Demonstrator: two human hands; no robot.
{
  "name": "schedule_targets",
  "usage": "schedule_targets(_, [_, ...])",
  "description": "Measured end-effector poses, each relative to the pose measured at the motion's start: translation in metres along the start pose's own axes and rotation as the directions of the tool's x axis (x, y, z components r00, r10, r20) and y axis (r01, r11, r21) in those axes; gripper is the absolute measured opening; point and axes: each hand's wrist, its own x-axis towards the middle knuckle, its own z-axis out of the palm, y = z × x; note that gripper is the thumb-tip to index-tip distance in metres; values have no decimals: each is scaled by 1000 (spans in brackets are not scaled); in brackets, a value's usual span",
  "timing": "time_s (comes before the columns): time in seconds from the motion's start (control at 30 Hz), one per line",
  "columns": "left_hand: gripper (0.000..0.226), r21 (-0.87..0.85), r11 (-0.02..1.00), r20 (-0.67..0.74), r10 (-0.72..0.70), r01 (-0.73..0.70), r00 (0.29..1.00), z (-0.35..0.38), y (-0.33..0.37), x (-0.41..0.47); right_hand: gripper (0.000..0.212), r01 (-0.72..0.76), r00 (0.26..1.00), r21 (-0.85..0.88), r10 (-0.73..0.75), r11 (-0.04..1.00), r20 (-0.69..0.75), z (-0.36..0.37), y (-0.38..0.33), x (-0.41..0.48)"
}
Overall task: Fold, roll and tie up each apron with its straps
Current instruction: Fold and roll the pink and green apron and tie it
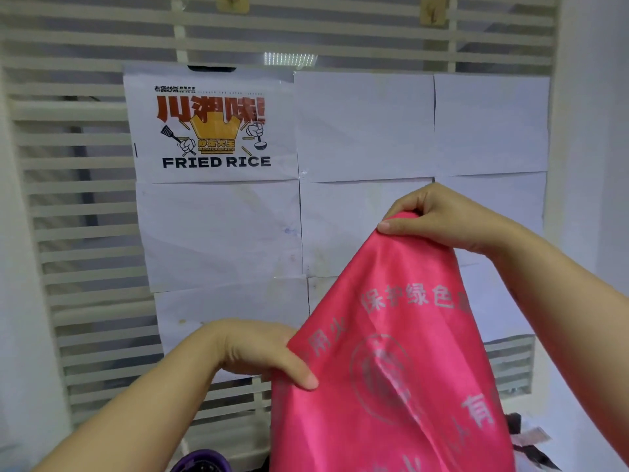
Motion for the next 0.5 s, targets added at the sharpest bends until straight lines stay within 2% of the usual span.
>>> schedule_targets(0.07, [60, -5, 999, -157, -39, 39, 987, -13, -12, -7, 15, -38, 999, -102, 34, 994, -39, -1, 22, 0])
schedule_targets(0.13, [54, -16, 999, -351, -43, 40, 936, -29, -14, -18, 35, -89, 996, -161, 83, 983, -41, -1, 39, -2])
schedule_targets(0.17, [44, 40, 998, -471, -25, 50, 882, -36, -12, -24, 46, -115, 993, -193, 110, 974, -38, -1, 46, -3])
schedule_targets(0.23, [18, 243, 963, -702, 93, 115, 706, -51, -1, -35, 51, -148, 989, -294, 141, 944, -46, -2, 58, -3])
schedule_targets(0.27, [24, 358, 919, -778, 197, 164, 596, -58, 7, -41, 47, -154, 988, -352, 136, 923, -74, -3, 63, -1])
schedule_targets(0.33, [35, 592, 745, -795, 476, 307, 376, -63, 18, -50, 40, -152, 980, -433, 77, 888, -184, -2, 69, 4])
schedule_targets(0.37, [33, 682, 612, -728, 619, 400, 294, -62, 22, -53, 33, -147, 965, -463, 24, 874, -261, -2, 71, 6])
schedule_targets(0.4, [28, 740, 477, -634, 731, 475, 253, -57, 25, -56, 24, -139, 941, -479, -34, 867, -336, -1, 71, 8])
schedule_targets(0.43, [22, 772, 368, -549, 798, 518, 251, -53, 24, -57, 15, -128, 912, -480, -87, 868, -402, 2, 72, 9])
schedule_targets(0.47, [19, 783, 311, -516, 809, 539, 283, -47, 22, -55, 10, -119, 885, -475, -124, 872, -449, 5, 72, 9])
schedule_targets(0.5, [23, 773, 304, -547, 764, 557, 342, -41, 17, -52, 9, -110, 871, -460, -137, 881, -472, 10, 74, 9])
